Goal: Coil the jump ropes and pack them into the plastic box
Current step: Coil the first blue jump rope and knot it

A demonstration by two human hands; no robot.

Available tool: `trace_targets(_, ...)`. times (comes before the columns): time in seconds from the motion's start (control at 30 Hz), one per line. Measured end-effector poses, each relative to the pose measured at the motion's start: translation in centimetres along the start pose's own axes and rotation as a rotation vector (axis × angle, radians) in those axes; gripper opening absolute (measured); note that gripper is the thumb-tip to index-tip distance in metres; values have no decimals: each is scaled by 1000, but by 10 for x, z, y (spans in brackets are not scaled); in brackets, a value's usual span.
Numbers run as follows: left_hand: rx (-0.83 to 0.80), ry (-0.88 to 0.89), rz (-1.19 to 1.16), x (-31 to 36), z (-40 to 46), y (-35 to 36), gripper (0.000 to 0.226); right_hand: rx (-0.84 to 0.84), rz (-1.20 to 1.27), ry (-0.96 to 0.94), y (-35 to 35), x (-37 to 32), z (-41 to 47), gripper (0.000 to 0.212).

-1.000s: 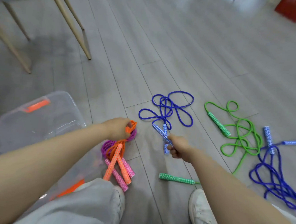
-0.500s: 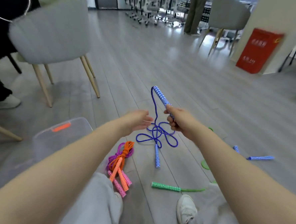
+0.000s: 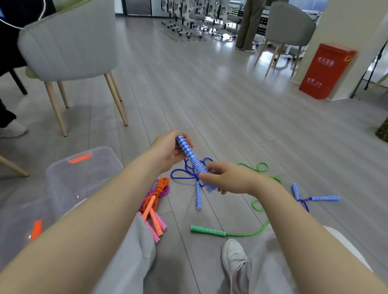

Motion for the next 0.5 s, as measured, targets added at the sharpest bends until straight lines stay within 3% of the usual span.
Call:
trace_targets(0.1,-73,129,262,1,-12,4,22,-31,-15,88,1,9,4,47)
trace_targets(0.17,-153,250,504,4,-23,9,24,103,-160,103,-8,19,14,43)
trace_targets(0.23,-277,304,628,6,-31,14,25,230,-258,112,-17,27,22,53)
trace_targets(0.37,-546,270,698,9,-45,21,26,380,-237,80,-29,28,33,65)
trace_targets(0.5,-735,197,531,14,-49,22,23,364,-251,98,-31,31,40,35)
Point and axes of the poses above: each hand's wrist, its own z-axis towards the middle knuckle, its own y-axis out of the palm, x = y × z, the point moved 4 cm from there along z, towards the middle knuckle, and after that the axes turned 6 degrees about x, right-handed, at the moved point
